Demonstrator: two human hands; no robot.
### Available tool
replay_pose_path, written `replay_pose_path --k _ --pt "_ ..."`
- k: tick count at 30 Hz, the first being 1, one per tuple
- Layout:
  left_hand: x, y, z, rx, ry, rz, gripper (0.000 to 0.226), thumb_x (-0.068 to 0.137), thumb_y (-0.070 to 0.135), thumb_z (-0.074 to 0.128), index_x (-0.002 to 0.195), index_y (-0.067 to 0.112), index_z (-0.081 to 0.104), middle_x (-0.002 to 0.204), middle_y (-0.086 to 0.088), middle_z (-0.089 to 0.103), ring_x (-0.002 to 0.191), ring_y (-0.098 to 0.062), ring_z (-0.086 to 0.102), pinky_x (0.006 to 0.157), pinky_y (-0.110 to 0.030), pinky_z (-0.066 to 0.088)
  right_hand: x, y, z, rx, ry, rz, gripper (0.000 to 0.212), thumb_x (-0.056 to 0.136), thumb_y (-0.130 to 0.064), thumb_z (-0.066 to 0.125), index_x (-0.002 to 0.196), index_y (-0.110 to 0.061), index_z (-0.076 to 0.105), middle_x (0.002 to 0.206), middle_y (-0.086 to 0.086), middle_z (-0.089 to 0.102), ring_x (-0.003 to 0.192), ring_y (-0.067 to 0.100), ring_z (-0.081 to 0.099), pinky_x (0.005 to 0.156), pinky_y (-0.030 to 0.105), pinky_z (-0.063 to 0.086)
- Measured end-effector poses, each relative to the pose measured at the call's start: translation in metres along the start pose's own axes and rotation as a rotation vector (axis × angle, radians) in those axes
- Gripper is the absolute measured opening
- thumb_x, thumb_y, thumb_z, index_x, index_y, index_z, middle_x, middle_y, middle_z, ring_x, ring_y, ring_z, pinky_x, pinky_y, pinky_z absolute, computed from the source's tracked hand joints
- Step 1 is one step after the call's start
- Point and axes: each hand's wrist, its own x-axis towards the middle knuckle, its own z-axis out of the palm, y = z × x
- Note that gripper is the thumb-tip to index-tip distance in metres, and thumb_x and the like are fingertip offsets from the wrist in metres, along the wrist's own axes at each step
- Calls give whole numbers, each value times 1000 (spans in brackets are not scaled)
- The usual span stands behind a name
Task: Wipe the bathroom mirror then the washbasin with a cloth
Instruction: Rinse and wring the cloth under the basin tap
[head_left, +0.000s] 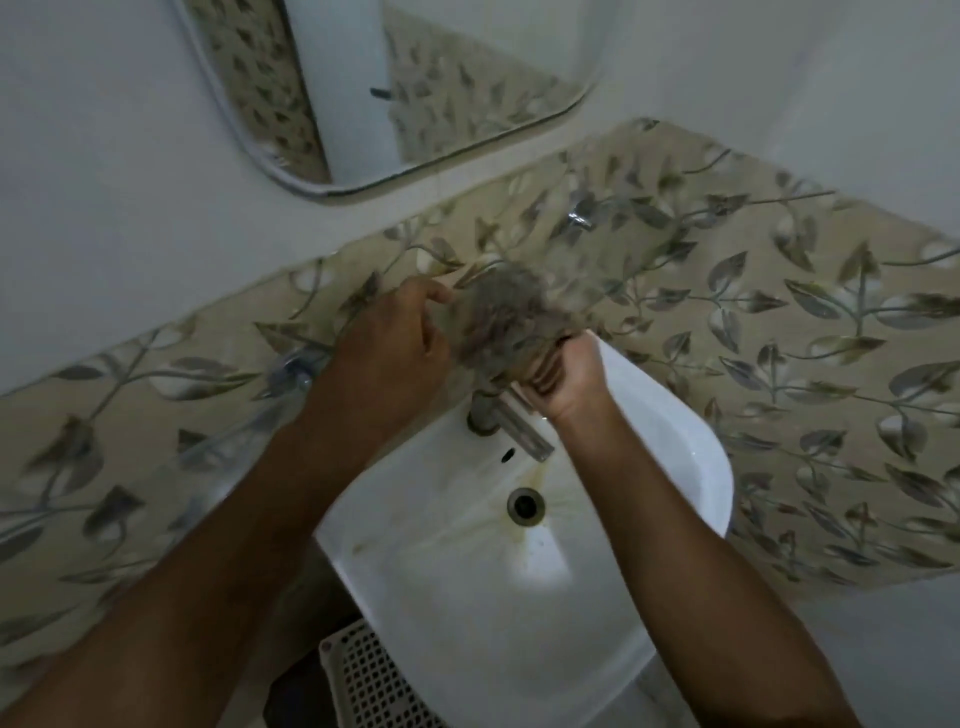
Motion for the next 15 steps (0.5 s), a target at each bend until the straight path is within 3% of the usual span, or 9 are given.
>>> replay_pose_path --k 2,4,7,9,12,13,15 --pt "-16 -10 -16 -36 14 -16 32 94 12 52 124 21 57 76 7 51 62 -4 47 53 -16 33 6 -10 -1 76 36 -63 41 103 -25 37 93 -11 74 90 17 75 85 29 70 80 34 56" --pt "-31 -21 -27 -50 16 -27 31 93 12 52 123 21 57 72 7 47 58 -5 45 52 -16 30 5 -7 -1 59 120 -113 55 105 -24 30 82 -11 78 86 13 75 86 25 68 85 33 53" --pt "-43 -34 -37 -28 27 -74 29 94 13 52 120 21 60 68 10 43 53 -3 43 48 -15 27 -12 24 9 23 54 0 64 108 -27 25 74 -9 77 79 12 74 70 23 73 70 30 59" --pt "-51 -39 -44 -32 32 -78 27 94 14 51 118 20 61 69 10 44 54 -2 43 48 -15 29 -28 53 22 -29 47 32 62 108 -27 20 88 -6 75 91 14 74 79 26 73 76 36 59" --pt "-62 -47 -56 -33 39 -43 23 94 11 52 114 17 63 75 11 46 60 0 44 54 -13 31 -56 92 36 -43 73 91 47 107 -28 21 124 -8 60 133 13 59 120 30 56 105 46 41" --pt "-66 -51 -60 -27 47 -34 22 94 10 53 113 16 63 77 11 47 63 2 44 56 -10 33 -64 102 38 -31 50 126 44 108 -26 23 135 -9 54 141 14 55 130 32 50 109 47 36" --pt "-74 -57 -70 -7 71 -47 21 94 10 52 111 15 65 87 5 53 69 2 45 61 -5 34 -72 110 36 -79 94 121 44 104 -20 35 146 -9 44 146 14 51 131 33 52 105 44 43"
